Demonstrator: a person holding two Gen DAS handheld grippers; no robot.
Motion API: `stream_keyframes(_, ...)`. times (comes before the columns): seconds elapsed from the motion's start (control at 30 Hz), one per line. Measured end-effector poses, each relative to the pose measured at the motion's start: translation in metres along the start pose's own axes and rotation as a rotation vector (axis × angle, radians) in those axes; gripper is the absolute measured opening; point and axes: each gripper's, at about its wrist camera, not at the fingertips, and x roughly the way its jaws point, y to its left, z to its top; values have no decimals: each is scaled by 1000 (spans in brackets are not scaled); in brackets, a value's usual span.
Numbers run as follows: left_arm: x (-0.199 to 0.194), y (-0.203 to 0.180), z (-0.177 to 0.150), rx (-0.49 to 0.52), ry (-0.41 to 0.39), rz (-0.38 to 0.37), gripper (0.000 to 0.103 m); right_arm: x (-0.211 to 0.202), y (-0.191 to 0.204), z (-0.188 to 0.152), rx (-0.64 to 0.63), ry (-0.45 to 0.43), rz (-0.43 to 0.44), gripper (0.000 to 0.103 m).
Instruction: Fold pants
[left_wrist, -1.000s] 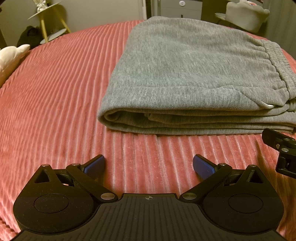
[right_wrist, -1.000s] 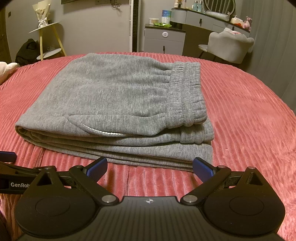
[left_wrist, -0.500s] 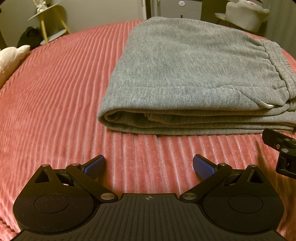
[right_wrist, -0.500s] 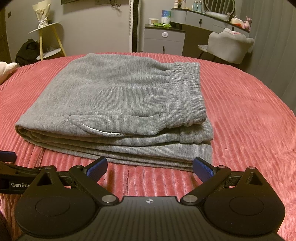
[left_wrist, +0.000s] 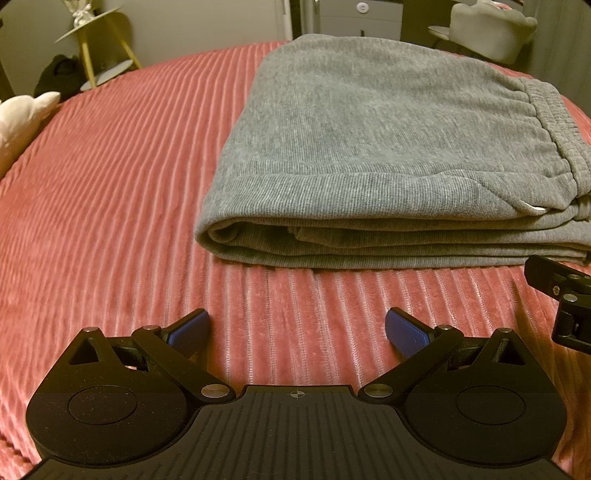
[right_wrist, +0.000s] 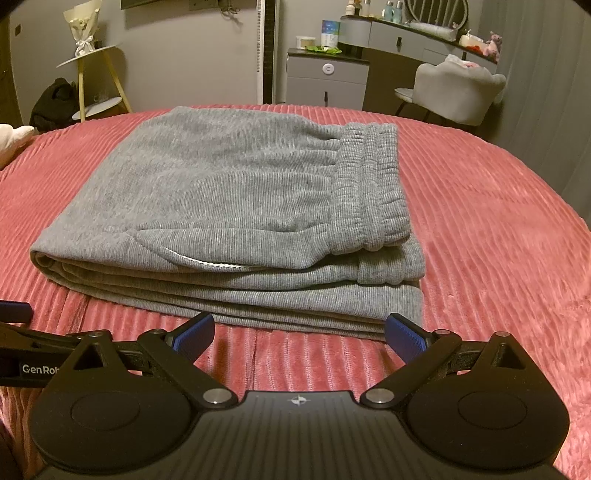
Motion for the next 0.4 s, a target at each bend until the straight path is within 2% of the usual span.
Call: stream_keyframes(0.4,-1,0,-1,4,-13,-15,103,0,-1,0,-7,-2,-3,99)
